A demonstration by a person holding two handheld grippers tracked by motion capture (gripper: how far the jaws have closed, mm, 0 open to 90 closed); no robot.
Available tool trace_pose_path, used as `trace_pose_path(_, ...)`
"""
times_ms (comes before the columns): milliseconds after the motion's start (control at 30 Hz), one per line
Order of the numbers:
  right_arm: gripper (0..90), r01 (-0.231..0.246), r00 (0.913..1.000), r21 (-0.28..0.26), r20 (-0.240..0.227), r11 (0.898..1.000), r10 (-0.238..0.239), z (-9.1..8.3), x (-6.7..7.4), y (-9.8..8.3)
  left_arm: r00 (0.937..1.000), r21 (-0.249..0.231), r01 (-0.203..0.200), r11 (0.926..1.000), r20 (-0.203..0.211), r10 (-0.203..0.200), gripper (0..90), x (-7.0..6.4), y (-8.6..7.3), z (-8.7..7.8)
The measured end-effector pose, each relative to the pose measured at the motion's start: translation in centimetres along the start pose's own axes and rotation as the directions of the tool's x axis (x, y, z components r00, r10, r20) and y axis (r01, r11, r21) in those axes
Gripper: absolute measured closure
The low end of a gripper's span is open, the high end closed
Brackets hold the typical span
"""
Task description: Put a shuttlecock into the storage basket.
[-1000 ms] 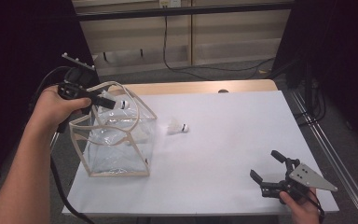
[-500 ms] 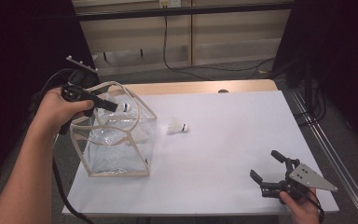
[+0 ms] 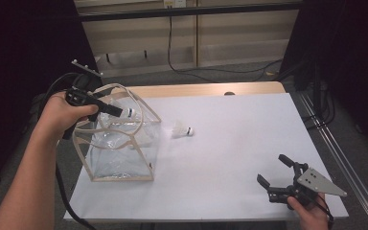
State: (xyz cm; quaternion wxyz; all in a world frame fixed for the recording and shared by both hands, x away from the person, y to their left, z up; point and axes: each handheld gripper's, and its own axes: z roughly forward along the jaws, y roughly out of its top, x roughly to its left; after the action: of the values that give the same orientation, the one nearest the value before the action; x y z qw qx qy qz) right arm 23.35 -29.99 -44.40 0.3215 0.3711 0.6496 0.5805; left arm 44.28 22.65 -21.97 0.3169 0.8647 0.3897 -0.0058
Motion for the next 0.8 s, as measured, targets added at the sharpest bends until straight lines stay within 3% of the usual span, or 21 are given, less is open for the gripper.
trace_pose_path(800,0.6,0.001,1.0,-0.002,-0.002,1.0,-0.001,0.0,0.0,0.01,1.0,0.021,0.004,0.9998,0.008,-0.004,89.8,0.16,-0.51,0.86)
